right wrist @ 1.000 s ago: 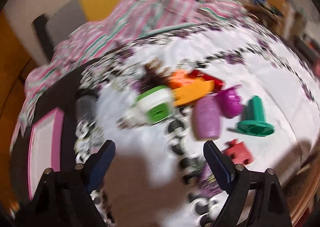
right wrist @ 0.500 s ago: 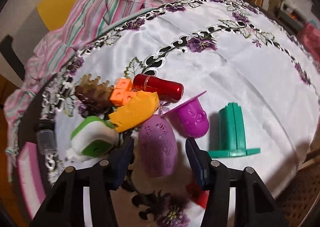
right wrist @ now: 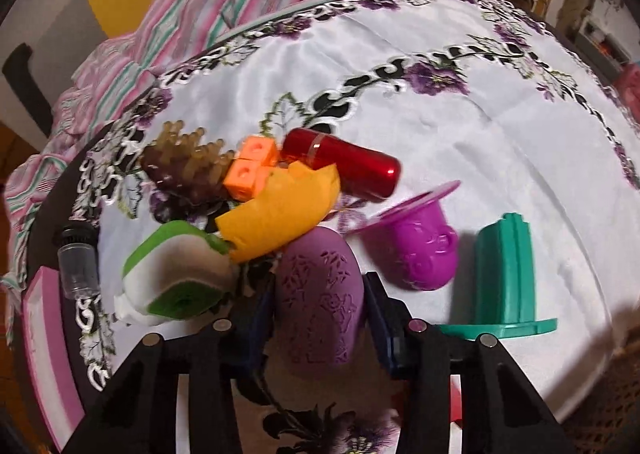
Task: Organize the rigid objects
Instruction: 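Grasp the purple oval textured soap with the right gripper, then grasp the white-green plug-in device with the left gripper while the right holds the soap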
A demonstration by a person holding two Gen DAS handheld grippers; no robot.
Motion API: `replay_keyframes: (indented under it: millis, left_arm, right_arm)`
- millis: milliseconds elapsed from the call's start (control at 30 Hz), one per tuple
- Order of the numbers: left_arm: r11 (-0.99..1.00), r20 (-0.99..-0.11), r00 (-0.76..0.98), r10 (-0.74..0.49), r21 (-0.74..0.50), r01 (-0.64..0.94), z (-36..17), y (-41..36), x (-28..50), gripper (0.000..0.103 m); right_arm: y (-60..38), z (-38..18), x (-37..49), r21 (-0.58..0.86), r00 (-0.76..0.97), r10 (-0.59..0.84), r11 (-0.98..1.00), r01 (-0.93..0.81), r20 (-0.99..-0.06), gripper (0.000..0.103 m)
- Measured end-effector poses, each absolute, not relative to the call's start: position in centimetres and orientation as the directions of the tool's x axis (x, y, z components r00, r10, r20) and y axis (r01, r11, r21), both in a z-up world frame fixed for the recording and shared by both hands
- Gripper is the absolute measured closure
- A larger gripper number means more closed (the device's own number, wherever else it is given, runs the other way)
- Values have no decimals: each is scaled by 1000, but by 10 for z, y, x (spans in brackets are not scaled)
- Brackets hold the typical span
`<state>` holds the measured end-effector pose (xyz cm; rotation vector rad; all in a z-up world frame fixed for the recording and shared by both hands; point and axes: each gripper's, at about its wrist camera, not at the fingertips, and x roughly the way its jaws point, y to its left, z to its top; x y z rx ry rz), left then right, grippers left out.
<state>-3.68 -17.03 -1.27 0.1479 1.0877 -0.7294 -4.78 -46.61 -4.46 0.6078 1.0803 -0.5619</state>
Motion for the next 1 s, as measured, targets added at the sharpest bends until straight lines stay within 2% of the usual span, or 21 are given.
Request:
replay_keyframes:
  millis: [133,233,467,567,733,800,867,967,1000]
  left_arm:
    - [731,-830,262,-492,-230,642,-6,-201,-27,46]
    - [716,-825,268,-498,-217,664,-4,-228,-16,39]
    - [688,-823,311,-475,-128,714,-9,-294,13,39]
    - [688,-824,292,-486,-155,709,-12,-315,28,39]
    - [648,-837,274,-474,-120,753,-26,-348,43,39]
    - [630,-841,228,-491,-162,760,-32,-356,51,37]
    - [625,-844,205,-495,-182,759,-36,-361,53,40]
    - [590,-860,191,-473,-148,793,-44,-369,44,46]
    - [576,-862,184,-473,-144,805,-47,-369,39,54]
  right_arm:
    - [-461,-43,-48,206,389,-100,716,667,-916,59]
    - [-469,-41,-55,230,405,-110,676,700,-908,59]
    - [-484,-34,-62,271,445,-147,614,741,-884,59]
    - [-490,-34,-67,290,453,-141,595,750,-880,59]
    - [-493,-39,-66,323,459,-109,570,756,-882,59]
    - [-494,-39,-67,328,463,-109,565,757,-880,59]
    - [-495,-40,-67,334,466,-107,559,759,-879,59]
    - [-495,-41,-68,341,466,-98,553,760,-879,59]
    - [-495,-42,-68,343,467,-96,552,760,-879,59]
